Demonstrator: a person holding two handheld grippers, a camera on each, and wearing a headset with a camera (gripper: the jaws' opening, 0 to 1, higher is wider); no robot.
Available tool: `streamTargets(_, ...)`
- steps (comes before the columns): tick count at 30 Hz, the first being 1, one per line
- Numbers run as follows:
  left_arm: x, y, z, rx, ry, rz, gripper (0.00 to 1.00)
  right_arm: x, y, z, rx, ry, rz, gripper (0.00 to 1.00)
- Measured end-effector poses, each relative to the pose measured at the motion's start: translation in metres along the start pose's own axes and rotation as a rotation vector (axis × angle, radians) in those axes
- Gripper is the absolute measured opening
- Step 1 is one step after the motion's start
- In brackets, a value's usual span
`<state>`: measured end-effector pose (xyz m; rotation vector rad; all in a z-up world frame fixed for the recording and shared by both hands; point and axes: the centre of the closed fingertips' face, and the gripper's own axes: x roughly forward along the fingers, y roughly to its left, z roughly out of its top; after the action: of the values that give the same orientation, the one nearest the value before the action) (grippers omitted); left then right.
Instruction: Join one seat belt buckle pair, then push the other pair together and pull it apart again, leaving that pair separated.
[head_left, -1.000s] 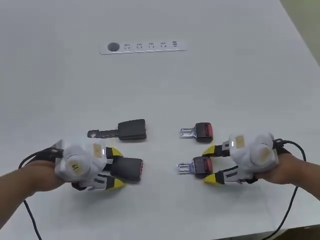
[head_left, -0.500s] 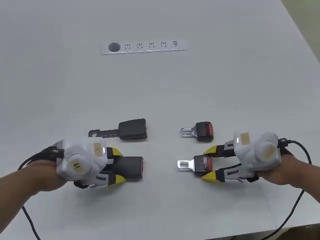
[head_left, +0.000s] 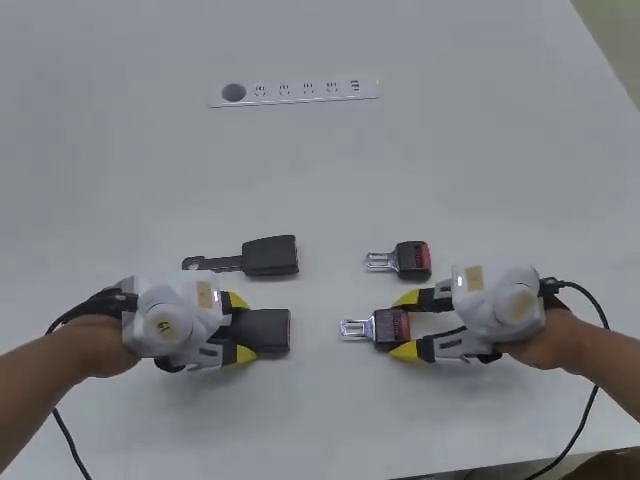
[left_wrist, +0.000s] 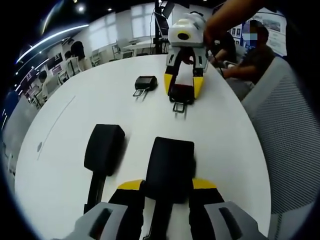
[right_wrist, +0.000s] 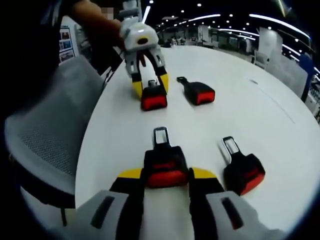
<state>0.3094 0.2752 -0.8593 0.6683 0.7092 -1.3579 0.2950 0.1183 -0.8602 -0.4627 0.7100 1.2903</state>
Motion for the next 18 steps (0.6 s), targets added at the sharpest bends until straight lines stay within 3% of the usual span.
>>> streamTargets(18,0.001,0.0,0.001,-0.004,-0.002,-0.002,0.36,0.032,0.002,0.032,0.011,-0.059,0.008,0.35)
